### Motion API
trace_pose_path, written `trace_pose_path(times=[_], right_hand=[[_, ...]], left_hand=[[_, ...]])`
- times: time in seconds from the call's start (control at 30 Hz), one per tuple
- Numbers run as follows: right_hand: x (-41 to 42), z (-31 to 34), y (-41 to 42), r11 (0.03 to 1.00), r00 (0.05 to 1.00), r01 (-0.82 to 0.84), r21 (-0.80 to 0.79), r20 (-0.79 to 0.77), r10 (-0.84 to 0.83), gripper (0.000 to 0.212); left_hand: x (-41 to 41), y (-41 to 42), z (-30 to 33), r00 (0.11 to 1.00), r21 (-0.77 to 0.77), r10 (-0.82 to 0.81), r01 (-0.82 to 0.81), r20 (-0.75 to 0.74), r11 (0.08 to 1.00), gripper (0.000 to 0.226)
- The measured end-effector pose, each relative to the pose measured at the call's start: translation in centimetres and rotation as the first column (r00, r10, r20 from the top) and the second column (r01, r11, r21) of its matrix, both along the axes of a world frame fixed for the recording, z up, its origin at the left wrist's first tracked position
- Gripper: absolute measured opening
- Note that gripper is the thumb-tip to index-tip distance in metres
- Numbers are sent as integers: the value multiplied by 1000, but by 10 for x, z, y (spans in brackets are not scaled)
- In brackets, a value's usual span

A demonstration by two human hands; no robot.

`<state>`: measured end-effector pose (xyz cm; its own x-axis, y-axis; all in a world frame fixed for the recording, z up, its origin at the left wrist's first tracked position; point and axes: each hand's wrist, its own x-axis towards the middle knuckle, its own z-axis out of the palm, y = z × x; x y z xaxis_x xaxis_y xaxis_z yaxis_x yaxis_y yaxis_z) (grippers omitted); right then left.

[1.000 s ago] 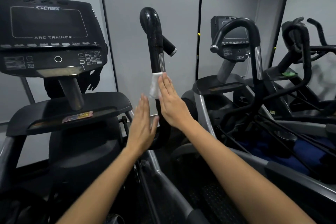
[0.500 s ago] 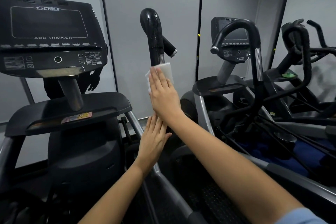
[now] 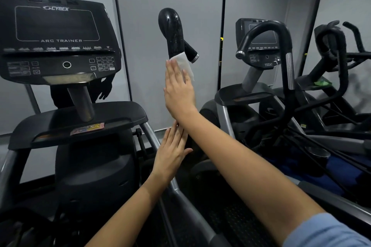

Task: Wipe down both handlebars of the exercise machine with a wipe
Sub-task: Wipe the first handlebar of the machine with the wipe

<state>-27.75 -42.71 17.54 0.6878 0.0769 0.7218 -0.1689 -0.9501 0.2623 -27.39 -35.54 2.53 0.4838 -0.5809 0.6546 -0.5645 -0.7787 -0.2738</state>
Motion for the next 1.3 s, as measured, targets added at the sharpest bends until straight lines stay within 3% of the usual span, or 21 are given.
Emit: trace_pose_path(times=[0.17,0.3,0.63,0.73,0.97,1.13,1.3], right_hand=[[-6,-32,-14,992,993,-116,50,13,115,64],[-2,-5,-14,974,982,-188,129,35,185,62],[-1,-13,-26,876,915,-402,266,86,394,61],[3,12,-24,795,885,-460,396,131,447,62],[-12,-16,-35,602,787,-562,568,144,599,63],[-6,29,-31,318,722,-516,795,204,661,60],[-10,-4,-37,190,684,-506,841,257,683,55]], left_hand=[[4,-1,-4,995,-38,-24,28,100,999,61],[11,-1,-9,981,-96,-68,86,182,992,74],[10,-1,-12,983,-72,-53,67,178,995,72],[10,0,-11,982,-83,-75,90,175,992,73],[7,-1,-11,987,-89,-68,82,148,993,73],[9,-1,-12,986,-93,-68,83,150,992,73],[8,-1,-12,987,-96,-66,81,149,992,72]])
